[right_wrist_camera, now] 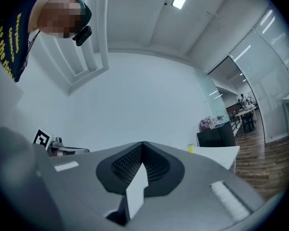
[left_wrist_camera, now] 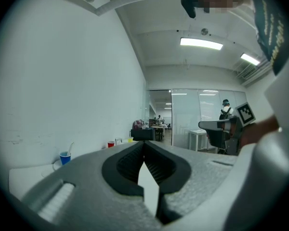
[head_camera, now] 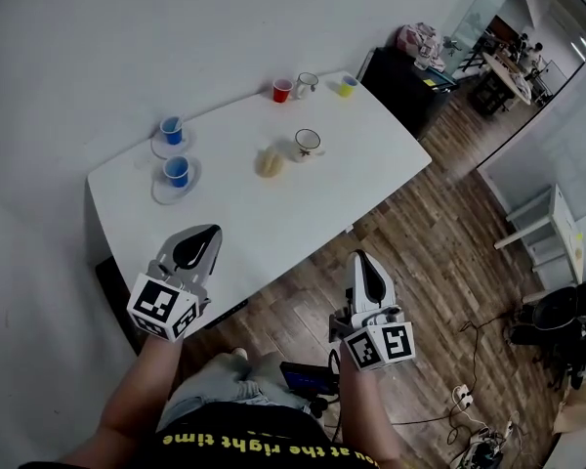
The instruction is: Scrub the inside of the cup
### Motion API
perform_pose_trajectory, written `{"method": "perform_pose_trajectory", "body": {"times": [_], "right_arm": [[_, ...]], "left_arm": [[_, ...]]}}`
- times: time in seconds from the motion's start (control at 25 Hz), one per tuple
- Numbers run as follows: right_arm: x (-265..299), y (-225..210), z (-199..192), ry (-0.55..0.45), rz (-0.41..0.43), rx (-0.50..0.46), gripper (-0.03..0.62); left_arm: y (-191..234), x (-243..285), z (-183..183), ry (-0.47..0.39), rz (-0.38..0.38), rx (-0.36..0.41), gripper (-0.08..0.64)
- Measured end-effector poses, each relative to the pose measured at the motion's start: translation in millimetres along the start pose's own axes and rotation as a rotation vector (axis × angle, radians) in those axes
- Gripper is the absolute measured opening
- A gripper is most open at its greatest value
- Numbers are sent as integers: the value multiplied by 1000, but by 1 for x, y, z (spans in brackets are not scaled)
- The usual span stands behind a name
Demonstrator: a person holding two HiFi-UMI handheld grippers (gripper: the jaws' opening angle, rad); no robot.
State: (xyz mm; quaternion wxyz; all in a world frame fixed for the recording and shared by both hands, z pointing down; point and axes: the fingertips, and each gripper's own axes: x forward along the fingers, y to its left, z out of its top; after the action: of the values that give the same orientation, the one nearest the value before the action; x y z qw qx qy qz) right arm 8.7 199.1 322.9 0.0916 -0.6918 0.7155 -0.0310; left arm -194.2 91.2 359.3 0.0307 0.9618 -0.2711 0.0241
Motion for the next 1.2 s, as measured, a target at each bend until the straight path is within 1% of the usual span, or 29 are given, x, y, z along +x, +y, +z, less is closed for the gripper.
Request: {"method": "perform_pose_trajectory", "body": {"times": [0.32,0.48,0.6,0.8,0.96,1.2], "right_arm": [[23,-18,-1,9,3,6,6],[39,-41,-10,24,13,16,6],[61,-64,-15,31,27,25,6],[109,-95,-9,31,55,20,6],[145,-121,-9,44,83,21,6],[190,-158,-6,67,139,17,6]], "left_arm": [[10,31,0,12,-3,-3,0],[14,55,-8,19,8,-6,0],[20,79,-12,24,25,-7,0],[38,125,-8,40,32,-11,0],[56,163,-4,43,61,-9,0],[66,213,-16,101,91,-10,0]]}}
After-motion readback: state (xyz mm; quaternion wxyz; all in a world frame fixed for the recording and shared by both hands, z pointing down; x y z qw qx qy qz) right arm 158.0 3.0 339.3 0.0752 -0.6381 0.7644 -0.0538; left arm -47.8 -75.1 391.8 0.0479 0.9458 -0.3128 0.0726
